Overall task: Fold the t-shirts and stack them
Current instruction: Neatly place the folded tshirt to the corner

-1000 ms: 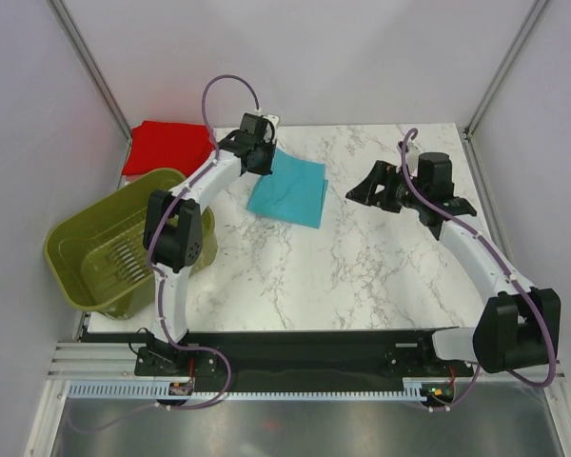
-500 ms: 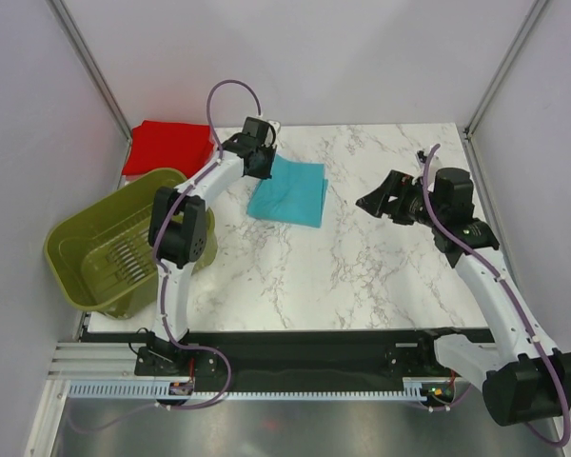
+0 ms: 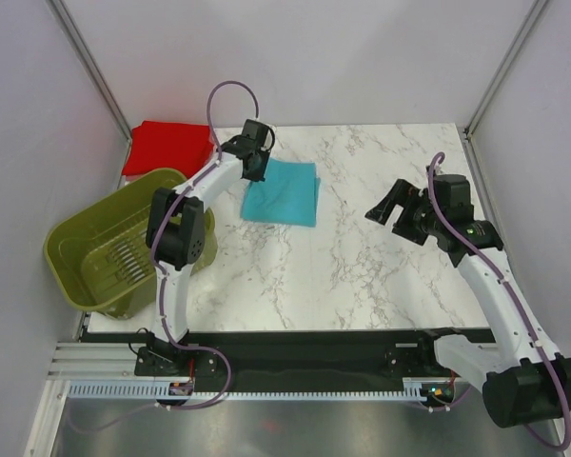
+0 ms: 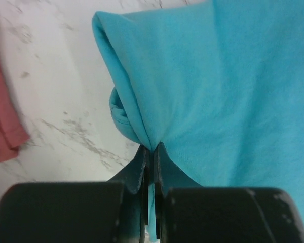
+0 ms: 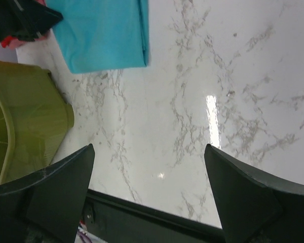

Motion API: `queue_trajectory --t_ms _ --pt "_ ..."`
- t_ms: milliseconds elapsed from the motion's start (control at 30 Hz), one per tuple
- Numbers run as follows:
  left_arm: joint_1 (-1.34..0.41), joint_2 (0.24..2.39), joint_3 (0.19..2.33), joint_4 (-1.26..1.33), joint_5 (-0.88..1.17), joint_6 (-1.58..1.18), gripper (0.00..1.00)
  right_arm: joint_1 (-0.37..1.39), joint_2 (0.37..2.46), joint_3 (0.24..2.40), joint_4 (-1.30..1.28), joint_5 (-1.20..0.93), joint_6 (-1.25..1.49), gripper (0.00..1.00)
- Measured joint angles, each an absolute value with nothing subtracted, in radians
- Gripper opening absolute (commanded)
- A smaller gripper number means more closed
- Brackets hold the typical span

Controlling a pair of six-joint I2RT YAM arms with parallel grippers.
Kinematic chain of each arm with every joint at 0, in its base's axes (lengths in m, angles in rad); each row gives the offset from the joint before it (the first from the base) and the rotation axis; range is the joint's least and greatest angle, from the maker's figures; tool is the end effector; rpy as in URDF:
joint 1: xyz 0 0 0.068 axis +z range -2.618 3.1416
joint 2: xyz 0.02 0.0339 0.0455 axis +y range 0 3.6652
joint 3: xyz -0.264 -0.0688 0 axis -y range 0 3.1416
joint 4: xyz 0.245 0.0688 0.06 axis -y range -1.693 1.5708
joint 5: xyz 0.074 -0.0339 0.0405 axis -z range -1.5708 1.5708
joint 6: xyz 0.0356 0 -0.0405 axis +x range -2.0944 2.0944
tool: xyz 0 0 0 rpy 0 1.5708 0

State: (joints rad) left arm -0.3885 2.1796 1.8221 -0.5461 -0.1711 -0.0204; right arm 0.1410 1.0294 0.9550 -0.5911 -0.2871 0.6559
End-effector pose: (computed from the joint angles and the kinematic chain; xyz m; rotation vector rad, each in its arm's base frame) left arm 0.4548 -0.1796 0.2149 0.3776 2.4272 0.0334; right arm 0.2142 0.0406 0.3146 0.4305 2.2718 0.7425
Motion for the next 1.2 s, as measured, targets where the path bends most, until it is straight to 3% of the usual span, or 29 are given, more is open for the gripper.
queue_trajectory --t_ms 367,833,1200 --pt "-0.3 2.186 2.066 -0.559 -0.285 0.157 0.02 0.168 1.244 1.269 -0.814 -0.203 0.579 0.98" --pt "-0.11 2.346 2.232 -0.549 -0.26 0.335 0.02 0.167 1.4 1.426 -0.923 -0.116 0.546 0.98" --pt "-0.009 2.339 2.255 -0.552 -0.127 0.393 0.02 0.168 1.463 1.423 -0.937 -0.11 0.537 0.98"
